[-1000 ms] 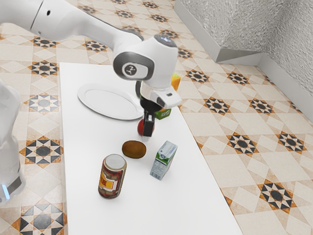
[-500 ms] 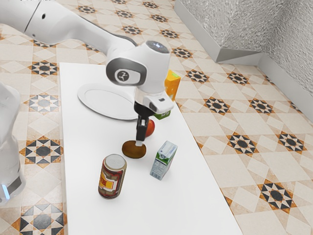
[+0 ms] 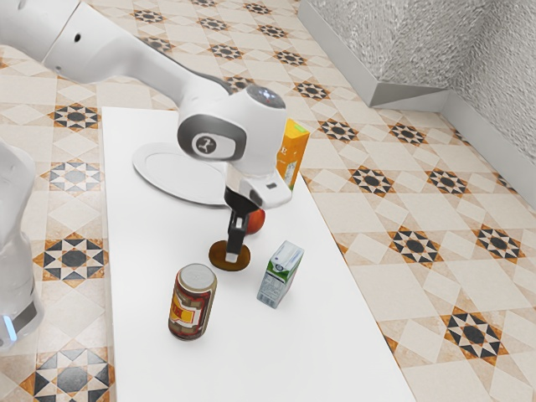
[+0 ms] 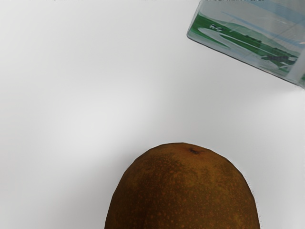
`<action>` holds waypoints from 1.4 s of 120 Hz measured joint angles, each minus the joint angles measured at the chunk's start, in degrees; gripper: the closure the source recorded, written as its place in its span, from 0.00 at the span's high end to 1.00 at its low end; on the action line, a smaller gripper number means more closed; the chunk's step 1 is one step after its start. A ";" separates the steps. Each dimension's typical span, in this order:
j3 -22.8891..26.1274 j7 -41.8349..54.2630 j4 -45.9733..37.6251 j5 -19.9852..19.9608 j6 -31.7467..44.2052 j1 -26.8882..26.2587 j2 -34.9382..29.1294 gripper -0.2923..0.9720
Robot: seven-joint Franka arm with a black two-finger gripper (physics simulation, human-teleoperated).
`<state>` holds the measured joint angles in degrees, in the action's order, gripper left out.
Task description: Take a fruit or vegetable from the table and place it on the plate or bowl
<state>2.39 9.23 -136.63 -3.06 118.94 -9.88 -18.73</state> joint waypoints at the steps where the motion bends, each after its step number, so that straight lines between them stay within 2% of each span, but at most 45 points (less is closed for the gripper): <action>1: 0.05 0.01 -0.01 0.00 0.02 -0.01 0.02 0.77; 84: 0.25 0.30 -1.53 -0.62 3.38 0.04 3.30 0.77; 111: 0.08 0.11 -1.91 -1.08 3.53 0.03 2.61 0.43; 129: -0.28 -0.27 -1.60 -0.78 2.35 0.03 -1.19 0.42; 141: -2.61 -0.46 1.10 -0.69 0.43 0.01 -3.02 0.42; 157: -8.49 -0.60 5.88 -0.17 -3.07 0.14 -4.03 0.42; 168: -13.29 -0.68 8.29 1.61 -5.28 0.20 -4.12 0.42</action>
<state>-10.89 8.55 -128.34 -1.44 113.66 -9.69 -22.85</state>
